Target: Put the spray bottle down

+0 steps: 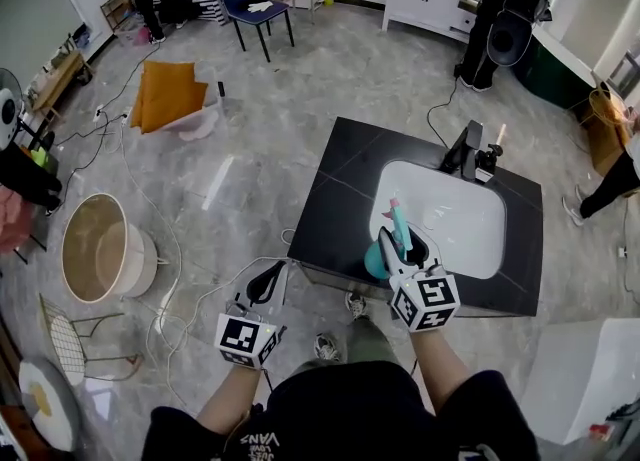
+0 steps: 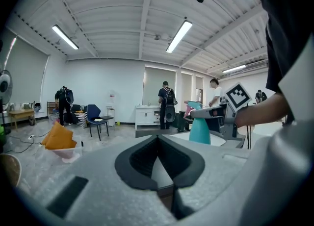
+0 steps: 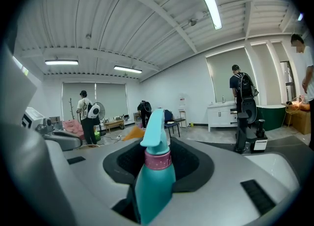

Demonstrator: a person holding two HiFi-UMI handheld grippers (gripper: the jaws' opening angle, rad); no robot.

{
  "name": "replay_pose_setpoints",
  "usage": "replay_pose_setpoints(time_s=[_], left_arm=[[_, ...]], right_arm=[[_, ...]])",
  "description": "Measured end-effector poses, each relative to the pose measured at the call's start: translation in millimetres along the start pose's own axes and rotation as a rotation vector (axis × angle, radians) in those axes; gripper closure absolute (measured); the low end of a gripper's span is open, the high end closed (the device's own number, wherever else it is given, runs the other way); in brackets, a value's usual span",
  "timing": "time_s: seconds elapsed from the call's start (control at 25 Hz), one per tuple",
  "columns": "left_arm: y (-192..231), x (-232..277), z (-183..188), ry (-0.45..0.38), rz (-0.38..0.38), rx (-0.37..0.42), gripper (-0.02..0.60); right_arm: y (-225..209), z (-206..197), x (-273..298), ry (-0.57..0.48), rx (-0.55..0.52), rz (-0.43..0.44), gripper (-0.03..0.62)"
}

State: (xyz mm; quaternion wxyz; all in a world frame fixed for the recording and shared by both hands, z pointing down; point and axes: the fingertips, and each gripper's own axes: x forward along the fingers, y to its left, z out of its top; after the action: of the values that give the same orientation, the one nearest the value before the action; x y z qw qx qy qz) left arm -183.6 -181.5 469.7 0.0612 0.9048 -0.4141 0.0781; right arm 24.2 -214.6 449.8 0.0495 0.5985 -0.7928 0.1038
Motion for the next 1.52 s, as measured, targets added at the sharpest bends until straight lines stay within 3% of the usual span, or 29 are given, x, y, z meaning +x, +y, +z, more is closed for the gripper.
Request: replay_pose_setpoints(time_s=[0.84, 1.52], left_arm=[[37, 88, 15, -0.004, 0.104, -0.015, 0.571], [43, 125, 1, 0.026, 0.161, -0.057, 0.571]], right_arm=[[-54, 30, 143, -0.011, -0.030, 0.121, 0.447], [-64, 10, 241, -0.048, -0.098, 0.196, 0.447]])
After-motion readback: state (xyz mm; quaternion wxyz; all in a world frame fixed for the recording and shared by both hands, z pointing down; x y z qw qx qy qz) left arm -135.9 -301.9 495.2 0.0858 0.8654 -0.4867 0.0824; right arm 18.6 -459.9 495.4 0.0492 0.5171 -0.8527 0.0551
